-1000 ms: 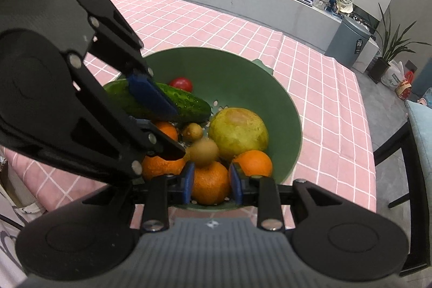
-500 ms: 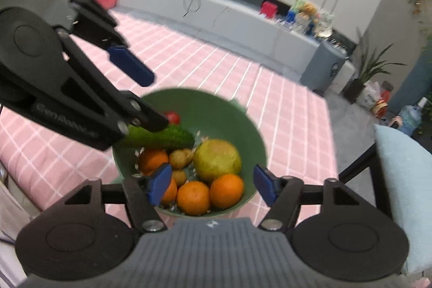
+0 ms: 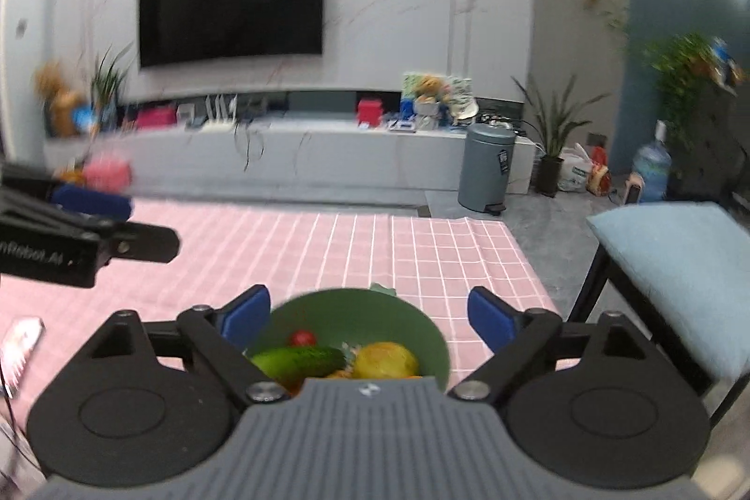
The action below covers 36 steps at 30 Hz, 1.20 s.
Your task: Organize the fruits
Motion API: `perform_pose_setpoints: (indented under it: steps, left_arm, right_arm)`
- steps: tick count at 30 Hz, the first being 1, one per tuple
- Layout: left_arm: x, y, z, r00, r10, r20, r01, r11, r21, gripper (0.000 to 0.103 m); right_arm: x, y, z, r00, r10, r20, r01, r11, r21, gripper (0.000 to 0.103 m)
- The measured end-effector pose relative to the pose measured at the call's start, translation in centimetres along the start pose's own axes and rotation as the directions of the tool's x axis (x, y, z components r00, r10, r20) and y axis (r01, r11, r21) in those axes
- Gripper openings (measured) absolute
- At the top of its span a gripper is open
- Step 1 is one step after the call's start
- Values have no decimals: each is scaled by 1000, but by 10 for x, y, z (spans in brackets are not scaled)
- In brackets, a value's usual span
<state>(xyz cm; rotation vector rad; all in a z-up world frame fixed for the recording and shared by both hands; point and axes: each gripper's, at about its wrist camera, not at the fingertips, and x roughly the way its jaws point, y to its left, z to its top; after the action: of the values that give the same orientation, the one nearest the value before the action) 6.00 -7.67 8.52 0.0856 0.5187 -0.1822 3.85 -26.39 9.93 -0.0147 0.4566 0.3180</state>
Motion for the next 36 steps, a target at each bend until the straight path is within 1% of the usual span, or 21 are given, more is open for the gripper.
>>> perform_pose_setpoints:
  steps: [2, 5, 6, 8, 12, 17, 20, 23, 26, 31, 36]
  left_arm:
    - [-9, 6, -6, 998, 45, 41, -44, 999, -26, 89]
    - [-12, 12, -17, 993, 104, 63, -101, 994, -38, 91]
    - [-10, 13, -22, 991, 120, 51, -119, 993, -19, 91]
    - [-2, 12, -32, 989, 146, 2, -146, 989, 19, 91]
    - [7, 12, -51, 982, 181, -49, -181, 983, 15, 91]
    - [6, 17, -75, 977, 190, -101, -192, 981, -12, 91]
    - [8, 20, -86, 968, 216, -131, -218, 976, 1, 91]
    - [10, 25, -96, 965, 211, -158, -218, 976, -27, 91]
    - [11, 29, -100, 963, 205, -177, -215, 976, -44, 91]
    - [8, 29, -100, 962, 207, -177, -217, 975, -41, 91]
    - [8, 33, -101, 964, 198, -178, -212, 975, -62, 91]
  right_arm:
    - [-4, 5, -2, 1000, 7, 11, -8, 999, 50, 90]
    - [-9, 14, -12, 1000, 4, 20, -6, 996, 85, 92]
    - [-9, 19, -16, 1000, -3, 19, 2, 996, 87, 92]
    - [-7, 25, -25, 1000, -18, 3, 18, 996, 90, 92]
    - [-6, 35, -46, 999, -38, -34, 42, 993, 112, 92]
    - [1, 43, -70, 995, -36, -92, 47, 991, 123, 92]
    - [6, 44, -77, 992, -43, -116, 57, 992, 116, 92]
    - [9, 41, -84, 990, -47, -135, 64, 990, 122, 92]
    - [10, 40, -90, 988, -49, -149, 69, 989, 132, 92]
    - [10, 42, -90, 988, -48, -146, 67, 989, 130, 92]
    - [11, 41, -90, 988, -45, -151, 65, 990, 128, 92]
